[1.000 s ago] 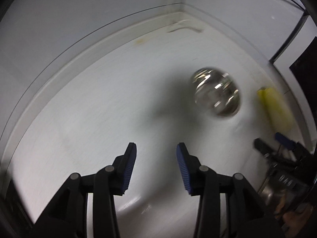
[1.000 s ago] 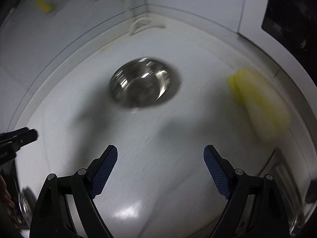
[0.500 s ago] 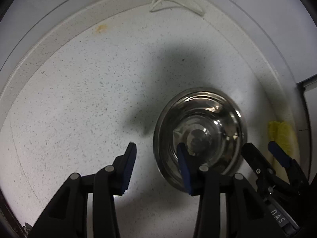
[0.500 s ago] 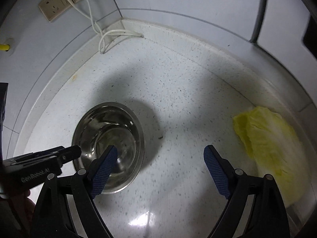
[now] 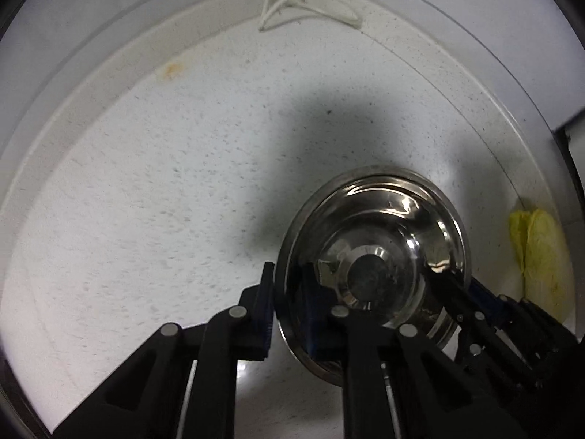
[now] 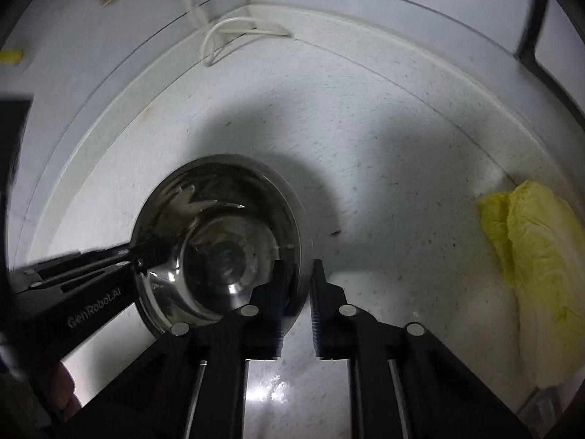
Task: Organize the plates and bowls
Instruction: 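Close the right gripper on the small bowl rim while the left gripper grips it, then carry the small bowl with both grippers and lower it into the medium bowl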
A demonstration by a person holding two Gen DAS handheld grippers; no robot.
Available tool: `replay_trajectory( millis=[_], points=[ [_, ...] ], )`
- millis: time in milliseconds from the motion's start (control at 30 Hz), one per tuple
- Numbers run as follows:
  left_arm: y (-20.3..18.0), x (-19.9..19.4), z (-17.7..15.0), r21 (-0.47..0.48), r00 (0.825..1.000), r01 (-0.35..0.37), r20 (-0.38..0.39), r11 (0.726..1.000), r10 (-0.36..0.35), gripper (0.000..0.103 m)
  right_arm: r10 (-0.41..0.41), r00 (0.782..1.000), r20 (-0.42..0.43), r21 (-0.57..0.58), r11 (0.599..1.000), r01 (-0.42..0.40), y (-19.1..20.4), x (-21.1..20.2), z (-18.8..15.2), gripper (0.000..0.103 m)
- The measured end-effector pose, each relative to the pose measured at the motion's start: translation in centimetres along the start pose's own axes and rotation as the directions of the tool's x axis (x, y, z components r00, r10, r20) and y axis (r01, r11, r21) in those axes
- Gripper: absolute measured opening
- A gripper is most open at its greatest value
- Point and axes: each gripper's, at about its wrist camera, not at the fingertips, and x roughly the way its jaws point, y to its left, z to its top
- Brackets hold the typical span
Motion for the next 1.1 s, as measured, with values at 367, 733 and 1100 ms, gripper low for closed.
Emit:
replay_trajectory(
  millis=[367, 733, 1100],
  points=[
    [5.0, -6.0, -4.6, -0.053, 0.996, -0.045, 0.071, 0.998, 0.049, 0.012, 0.088, 0.996, 0.023, -0.075, 0.993, -0.086, 4.6, -4.4, -3.9, 0.011],
    [19.7, -16.8, -20.0, -0.289, 0.984, -0.1, 0.114, 0.952, 0.138, 0.013, 0.204, 0.979, 0.002, -0.31, 0.931, -0.193, 19.8, -10.9, -13.5, 0.012],
    [33.8, -24.2, -37.7, -0.511, 0.965, -0.185, 0.069, 0.84, 0.254, 0.013, 0.316, 0.939, -0.139, -0.553, 0.761, -0.338, 35.8, -15.2, -27.9, 0.014]
  ],
)
